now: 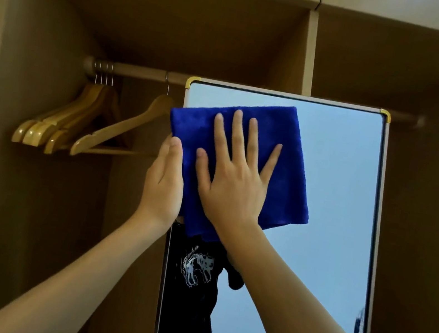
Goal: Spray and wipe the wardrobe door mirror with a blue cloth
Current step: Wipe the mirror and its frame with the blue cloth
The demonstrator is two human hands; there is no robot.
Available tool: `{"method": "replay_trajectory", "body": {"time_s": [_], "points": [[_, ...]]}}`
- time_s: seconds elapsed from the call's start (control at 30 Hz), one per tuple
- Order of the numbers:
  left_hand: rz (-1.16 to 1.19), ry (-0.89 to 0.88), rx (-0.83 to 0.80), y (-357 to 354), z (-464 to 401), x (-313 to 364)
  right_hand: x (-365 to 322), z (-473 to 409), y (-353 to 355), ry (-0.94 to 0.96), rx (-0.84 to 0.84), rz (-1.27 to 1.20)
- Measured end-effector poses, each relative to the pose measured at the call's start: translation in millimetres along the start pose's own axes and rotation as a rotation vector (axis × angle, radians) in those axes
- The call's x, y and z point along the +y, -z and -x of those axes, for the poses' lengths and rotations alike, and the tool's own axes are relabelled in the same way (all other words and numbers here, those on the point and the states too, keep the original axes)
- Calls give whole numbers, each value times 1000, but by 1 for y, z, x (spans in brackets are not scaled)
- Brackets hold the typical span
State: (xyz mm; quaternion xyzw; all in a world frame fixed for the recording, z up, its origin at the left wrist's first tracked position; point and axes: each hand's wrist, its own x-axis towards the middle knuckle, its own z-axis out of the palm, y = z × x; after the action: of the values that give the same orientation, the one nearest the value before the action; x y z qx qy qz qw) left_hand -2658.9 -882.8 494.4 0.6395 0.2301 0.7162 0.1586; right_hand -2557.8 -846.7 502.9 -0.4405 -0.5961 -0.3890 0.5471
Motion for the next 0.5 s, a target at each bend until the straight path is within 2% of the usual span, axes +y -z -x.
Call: {"method": "replay_trajectory", "body": {"time_s": [0.17, 0.23, 0.4, 0.5], "points": [[35, 16, 8, 6, 30, -19, 15, 23, 1, 40, -42, 13], [90, 75, 21, 8, 41, -28, 21, 24, 3, 36, -46, 11], [140, 180, 37, 10, 61, -36, 17, -2, 5, -48, -32, 7], [103, 183, 24, 11, 65, -39, 4, -23, 2, -95, -25, 22]]}}
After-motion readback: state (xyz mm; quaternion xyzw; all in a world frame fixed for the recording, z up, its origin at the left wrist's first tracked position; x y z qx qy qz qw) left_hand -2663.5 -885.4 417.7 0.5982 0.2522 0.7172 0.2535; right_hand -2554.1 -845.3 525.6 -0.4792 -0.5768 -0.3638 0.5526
